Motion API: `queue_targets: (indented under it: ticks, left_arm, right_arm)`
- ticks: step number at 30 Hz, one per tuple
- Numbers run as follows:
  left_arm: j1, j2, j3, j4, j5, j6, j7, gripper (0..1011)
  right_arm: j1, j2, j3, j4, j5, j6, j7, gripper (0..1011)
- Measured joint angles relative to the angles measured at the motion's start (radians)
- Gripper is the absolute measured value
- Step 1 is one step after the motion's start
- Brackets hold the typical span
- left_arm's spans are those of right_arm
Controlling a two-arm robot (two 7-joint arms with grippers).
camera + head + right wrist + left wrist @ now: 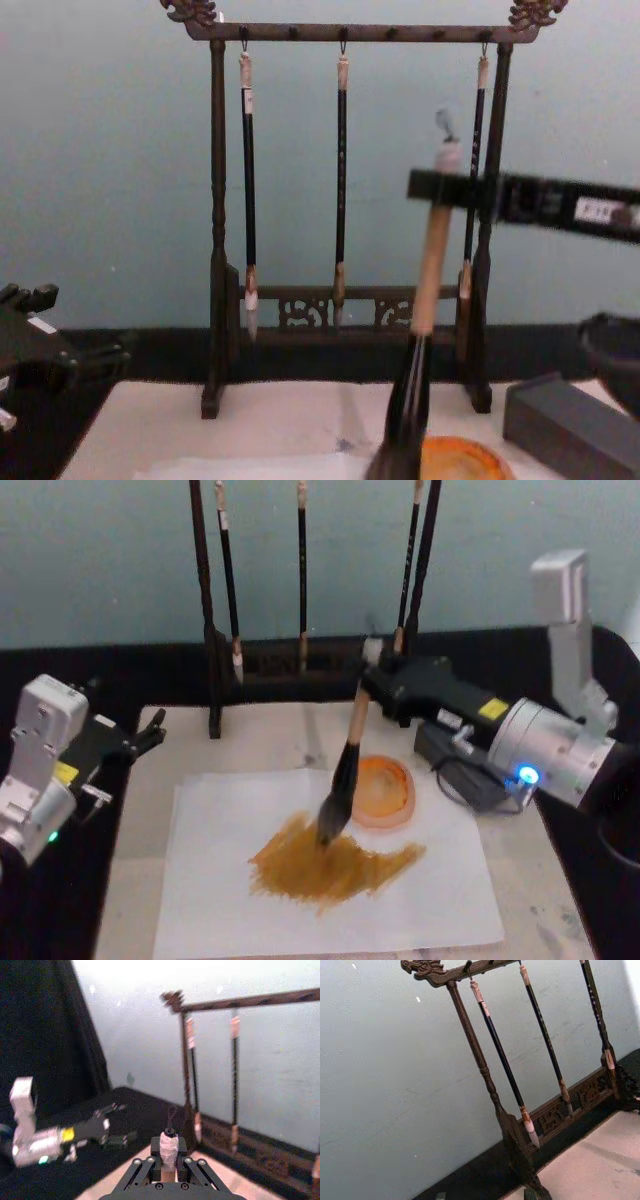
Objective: Pick up the brush from the inkstone, write on the paper, then place the brush back to its original position.
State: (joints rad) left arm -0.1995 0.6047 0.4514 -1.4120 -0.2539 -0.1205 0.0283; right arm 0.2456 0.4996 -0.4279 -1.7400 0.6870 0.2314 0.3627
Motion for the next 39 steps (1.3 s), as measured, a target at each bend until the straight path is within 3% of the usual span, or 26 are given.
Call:
queue_targets:
  ticks: [3,7,10,11,13,14,18,24,30,39]
  left_arm:
    - [0.000,0.000,0.000,0.000,0.000,0.000,0.000,1010]
    - [0.000,0.000,0.000,0.000,0.000,0.000,0.000,1010]
    - [0.000,0.000,0.000,0.000,0.000,0.000,0.000,1009]
    - [0.000,0.000,0.000,0.000,0.000,0.000,0.000,1010]
    - [0.000,0.000,0.000,0.000,0.000,0.000,0.000,1009]
    - [0.000,0.000,0.000,0.000,0.000,0.000,0.000,1010]
    - [0.000,0.000,0.000,0.000,0.000,0.000,0.000,1010]
    - [0.000,0.000,0.000,0.000,0.000,0.000,0.000,1010]
    - [0.000,0.000,0.000,0.000,0.000,0.000,0.000,1010]
    - [0.000,0.000,0.000,0.000,0.000,0.000,0.000,1010]
  right_arm:
    - [0.004,-0.018,0.043,0.024,0.061,-0.002,-0.012,162]
    - [-0.007,-0.056,0.144,0.056,0.205,0.011,-0.056,162]
    - [-0.017,-0.080,0.198,0.076,0.292,0.029,-0.085,162]
    - [-0.024,-0.098,0.235,0.093,0.351,0.044,-0.106,162]
    - [-0.032,-0.119,0.272,0.118,0.414,0.063,-0.129,162]
    - [-0.036,-0.135,0.300,0.140,0.467,0.079,-0.146,162]
    - [-0.043,-0.162,0.352,0.199,0.574,0.116,-0.176,162]
    - [-0.048,-0.176,0.377,0.283,0.666,0.153,-0.205,162]
    - [-0.030,-0.188,0.372,0.377,0.716,0.174,-0.223,162]
    - [0.015,-0.192,0.341,0.481,0.743,0.179,-0.218,162]
